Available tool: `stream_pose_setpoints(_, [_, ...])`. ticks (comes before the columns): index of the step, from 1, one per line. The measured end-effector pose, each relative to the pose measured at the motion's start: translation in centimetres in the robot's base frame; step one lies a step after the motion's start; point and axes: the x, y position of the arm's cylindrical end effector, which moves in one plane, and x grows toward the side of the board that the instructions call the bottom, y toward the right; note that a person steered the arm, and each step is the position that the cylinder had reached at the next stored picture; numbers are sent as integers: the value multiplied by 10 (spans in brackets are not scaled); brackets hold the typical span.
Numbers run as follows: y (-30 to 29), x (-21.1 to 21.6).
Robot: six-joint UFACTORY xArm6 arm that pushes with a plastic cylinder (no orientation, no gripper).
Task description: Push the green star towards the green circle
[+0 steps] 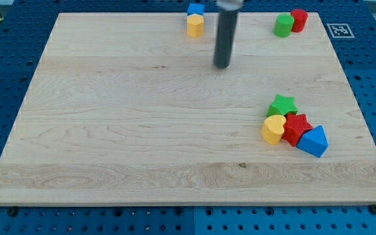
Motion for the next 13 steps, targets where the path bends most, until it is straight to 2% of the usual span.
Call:
stream_pose_setpoints(1, [3,77])
stream_pose_setpoints(2, [47,111])
stream_pose_setpoints(4, [111,114])
stream_pose_setpoints(6, [117,109])
stream_pose_setpoints(9, [173,82])
stream_pose_setpoints(12, [140,19])
stream_pose_setpoints(13, [103,39])
